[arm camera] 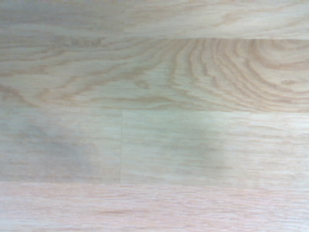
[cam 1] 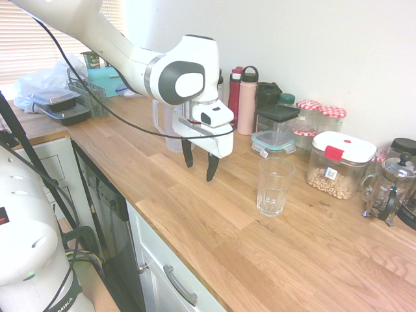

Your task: Pour me some water

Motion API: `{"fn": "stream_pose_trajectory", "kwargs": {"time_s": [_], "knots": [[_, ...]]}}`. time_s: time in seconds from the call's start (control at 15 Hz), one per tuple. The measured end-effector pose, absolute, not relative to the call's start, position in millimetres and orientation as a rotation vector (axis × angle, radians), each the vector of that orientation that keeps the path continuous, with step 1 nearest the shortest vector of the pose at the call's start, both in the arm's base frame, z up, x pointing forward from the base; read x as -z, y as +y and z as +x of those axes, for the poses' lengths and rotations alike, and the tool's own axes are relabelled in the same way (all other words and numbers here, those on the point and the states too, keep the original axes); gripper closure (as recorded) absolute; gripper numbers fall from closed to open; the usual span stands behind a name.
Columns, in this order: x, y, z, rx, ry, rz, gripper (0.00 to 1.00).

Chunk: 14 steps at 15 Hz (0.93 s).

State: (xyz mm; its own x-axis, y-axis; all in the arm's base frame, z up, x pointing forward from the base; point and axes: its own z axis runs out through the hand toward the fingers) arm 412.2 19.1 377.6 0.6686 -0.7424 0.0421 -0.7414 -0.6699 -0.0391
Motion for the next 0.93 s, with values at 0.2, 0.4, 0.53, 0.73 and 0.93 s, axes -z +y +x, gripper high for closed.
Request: {"fn": "stream_pose_trajectory", "kwargs": {"time_s": [0.2, 0.4, 0.53, 0.73, 0.93], "knots": [[-374, 22, 415, 0.068, 1.314, -2.835, 0.00], [-397, 49, 409, 0.127, 1.385, -2.794, 0.00], [-428, 80, 391, 0.163, 1.395, -2.791, 0.00], [-478, 146, 354, 0.233, 1.349, -2.790, 0.00], [-501, 209, 342, 0.292, 1.289, -2.789, 0.00]]}}
